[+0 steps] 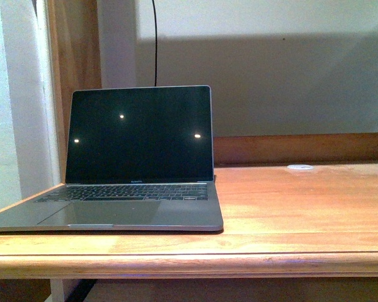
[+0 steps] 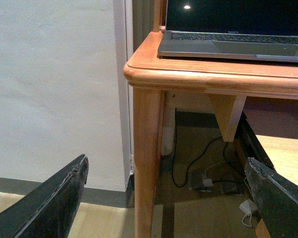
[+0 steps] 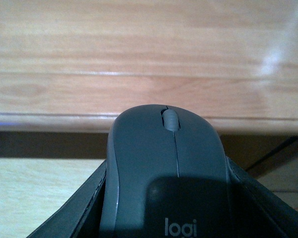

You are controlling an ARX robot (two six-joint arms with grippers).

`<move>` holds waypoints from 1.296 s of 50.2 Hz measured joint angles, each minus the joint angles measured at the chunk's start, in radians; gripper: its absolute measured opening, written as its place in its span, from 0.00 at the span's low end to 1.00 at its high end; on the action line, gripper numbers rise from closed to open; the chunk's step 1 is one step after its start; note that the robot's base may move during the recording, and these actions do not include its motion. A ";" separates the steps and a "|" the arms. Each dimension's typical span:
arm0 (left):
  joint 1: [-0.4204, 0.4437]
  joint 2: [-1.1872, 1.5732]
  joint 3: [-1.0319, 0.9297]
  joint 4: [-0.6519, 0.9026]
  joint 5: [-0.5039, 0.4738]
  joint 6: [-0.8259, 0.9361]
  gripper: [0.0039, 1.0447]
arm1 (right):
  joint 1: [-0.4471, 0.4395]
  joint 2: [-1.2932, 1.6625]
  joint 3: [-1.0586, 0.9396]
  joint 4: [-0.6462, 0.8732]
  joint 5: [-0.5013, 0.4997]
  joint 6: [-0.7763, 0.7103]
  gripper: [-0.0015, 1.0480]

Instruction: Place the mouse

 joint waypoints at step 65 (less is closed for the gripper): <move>0.000 0.000 0.000 0.000 0.000 0.000 0.93 | 0.520 0.813 0.549 0.303 0.555 0.108 0.55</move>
